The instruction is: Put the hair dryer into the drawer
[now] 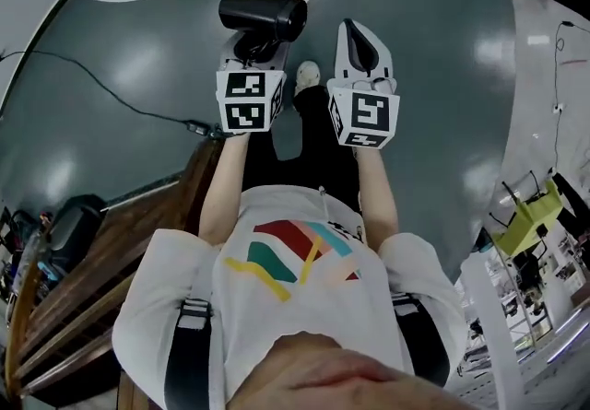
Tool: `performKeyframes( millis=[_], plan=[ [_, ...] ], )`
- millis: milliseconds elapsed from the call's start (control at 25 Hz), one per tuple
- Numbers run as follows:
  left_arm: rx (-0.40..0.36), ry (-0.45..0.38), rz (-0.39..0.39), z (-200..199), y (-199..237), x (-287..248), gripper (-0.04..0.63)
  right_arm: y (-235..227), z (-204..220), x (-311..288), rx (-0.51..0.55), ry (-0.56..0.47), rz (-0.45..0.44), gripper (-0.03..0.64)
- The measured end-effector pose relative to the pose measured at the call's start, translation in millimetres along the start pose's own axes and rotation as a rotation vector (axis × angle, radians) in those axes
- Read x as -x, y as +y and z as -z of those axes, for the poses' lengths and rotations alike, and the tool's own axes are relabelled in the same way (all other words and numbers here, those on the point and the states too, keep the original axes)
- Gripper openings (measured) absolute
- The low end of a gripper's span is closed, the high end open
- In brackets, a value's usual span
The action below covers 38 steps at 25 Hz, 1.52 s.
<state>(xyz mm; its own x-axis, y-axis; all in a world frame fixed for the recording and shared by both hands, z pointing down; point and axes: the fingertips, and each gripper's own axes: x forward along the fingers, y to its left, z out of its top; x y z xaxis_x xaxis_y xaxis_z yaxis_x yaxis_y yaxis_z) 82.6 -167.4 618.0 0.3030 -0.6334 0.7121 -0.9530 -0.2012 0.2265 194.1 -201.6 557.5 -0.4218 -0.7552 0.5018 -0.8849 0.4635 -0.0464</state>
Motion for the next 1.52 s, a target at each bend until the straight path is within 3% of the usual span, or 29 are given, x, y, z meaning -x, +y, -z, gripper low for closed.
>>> performKeyframes(
  millis=[240, 400, 520, 680, 760, 920, 1120, 1520],
  plan=[
    [0.008, -0.001, -0.038, 78.1, 37.4, -95.1, 0.224, 6.6, 89.6, -98.3, 0.079, -0.038, -0.107, 0.009],
    [0.011, 0.001, -0.044, 127.4, 70.2, -141.7, 0.222, 16.1, 137.7, -143.0, 0.096, -0.113, -0.119, 0.009],
    [0.048, -0.047, -0.034, 150.9, 105.3, -156.7, 0.222, 35.0, 162.9, -167.5, 0.136, -0.198, -0.105, 0.009],
    [-0.029, -0.222, -0.077, 130.5, 144.4, -207.4, 0.222, 16.4, 183.4, -215.8, 0.202, -0.377, -0.058, 0.009],
    [-0.046, -0.249, -0.090, 126.0, 143.5, -225.3, 0.222, -0.8, 200.5, -224.8, 0.200, -0.378, -0.046, 0.009],
    [-0.003, -0.212, -0.090, 130.3, 143.8, -249.6, 0.222, -9.9, 201.9, -230.8, 0.155, -0.377, -0.050, 0.009],
    [0.092, -0.169, -0.050, 149.2, 145.2, -268.1, 0.222, 4.6, 196.3, -232.0, 0.225, -0.402, -0.072, 0.009],
    [0.060, -0.101, -0.051, 155.2, 139.6, -276.2, 0.222, 1.7, 198.1, -218.3, 0.232, -0.386, -0.107, 0.009]
  ],
)
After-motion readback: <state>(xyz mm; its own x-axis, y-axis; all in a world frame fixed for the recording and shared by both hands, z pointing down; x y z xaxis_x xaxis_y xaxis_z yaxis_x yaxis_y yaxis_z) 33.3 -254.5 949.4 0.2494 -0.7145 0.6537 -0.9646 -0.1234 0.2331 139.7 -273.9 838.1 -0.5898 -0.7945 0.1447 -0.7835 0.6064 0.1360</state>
